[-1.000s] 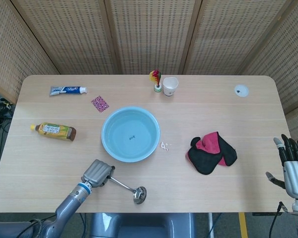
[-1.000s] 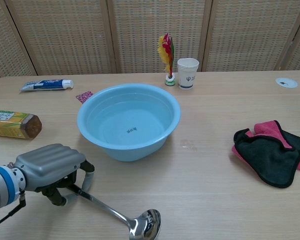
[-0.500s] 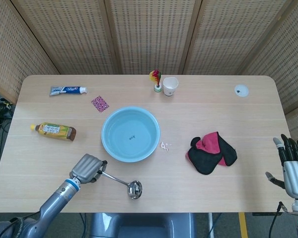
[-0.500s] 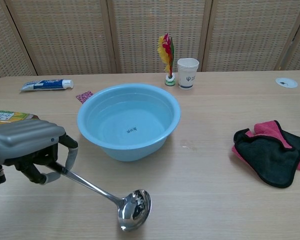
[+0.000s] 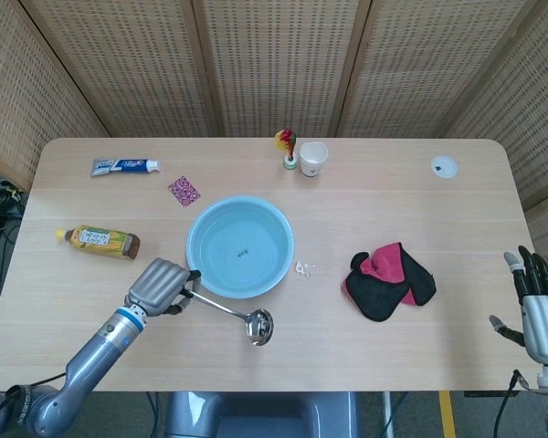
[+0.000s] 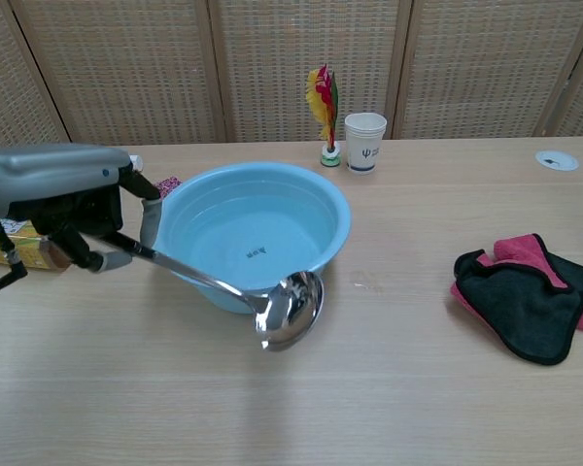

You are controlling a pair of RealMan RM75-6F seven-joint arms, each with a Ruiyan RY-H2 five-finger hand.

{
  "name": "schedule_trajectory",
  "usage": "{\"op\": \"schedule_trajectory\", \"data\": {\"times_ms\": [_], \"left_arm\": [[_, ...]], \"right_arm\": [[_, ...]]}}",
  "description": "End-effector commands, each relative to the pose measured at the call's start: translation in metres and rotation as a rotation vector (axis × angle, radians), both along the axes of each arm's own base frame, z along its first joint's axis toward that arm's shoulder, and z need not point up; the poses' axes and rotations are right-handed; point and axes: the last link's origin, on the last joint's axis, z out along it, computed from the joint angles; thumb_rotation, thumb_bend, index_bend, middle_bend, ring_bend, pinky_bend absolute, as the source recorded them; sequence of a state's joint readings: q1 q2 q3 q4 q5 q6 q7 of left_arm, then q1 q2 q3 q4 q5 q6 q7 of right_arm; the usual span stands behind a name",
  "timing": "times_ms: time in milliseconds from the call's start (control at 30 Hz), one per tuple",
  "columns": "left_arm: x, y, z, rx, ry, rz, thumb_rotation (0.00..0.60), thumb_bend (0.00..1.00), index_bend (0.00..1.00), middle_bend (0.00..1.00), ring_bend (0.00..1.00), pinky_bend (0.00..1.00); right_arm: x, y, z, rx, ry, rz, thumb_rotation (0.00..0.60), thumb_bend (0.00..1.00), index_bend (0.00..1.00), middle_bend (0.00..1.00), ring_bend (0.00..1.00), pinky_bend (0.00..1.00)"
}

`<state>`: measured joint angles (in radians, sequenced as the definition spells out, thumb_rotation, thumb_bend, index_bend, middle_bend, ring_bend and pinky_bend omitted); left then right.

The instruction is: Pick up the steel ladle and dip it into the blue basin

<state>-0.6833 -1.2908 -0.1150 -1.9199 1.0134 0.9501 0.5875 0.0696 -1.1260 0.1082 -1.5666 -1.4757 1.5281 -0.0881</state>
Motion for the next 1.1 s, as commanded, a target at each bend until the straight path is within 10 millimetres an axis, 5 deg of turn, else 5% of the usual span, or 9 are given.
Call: {"op": "schedule_trajectory", "data": {"times_ms": [33,333,1100], "left_arm": [[0.034,0.039,0.023,0.064,0.017,0.032,0.6,0.6,0.73,0.95,0.9,1.0],[0.047,0.095,0.027,0.132,0.081,0.152,0.6,0.6,0.75,0.95,0.9,1.0],[0.039,0.133,-0.035,0.083,0.33,0.231,0.6,0.61,0.75,0.94,0.9,1.0]], "right_arm": [[-0.001,-0.001,0.0,0.0,0.001,-0.005,0.6,0.0,0.0,0.0,0.0,0.0],[-0.003,-0.005,0.001,-0.007,0.003,-0.021,0.6,0.0,0.0,0.0,0.0,0.0],[-0.01,-0.012,0.003,-0.015,-0.008,-0.051,0.6,0.0,0.0,0.0,0.0,0.0]]}}
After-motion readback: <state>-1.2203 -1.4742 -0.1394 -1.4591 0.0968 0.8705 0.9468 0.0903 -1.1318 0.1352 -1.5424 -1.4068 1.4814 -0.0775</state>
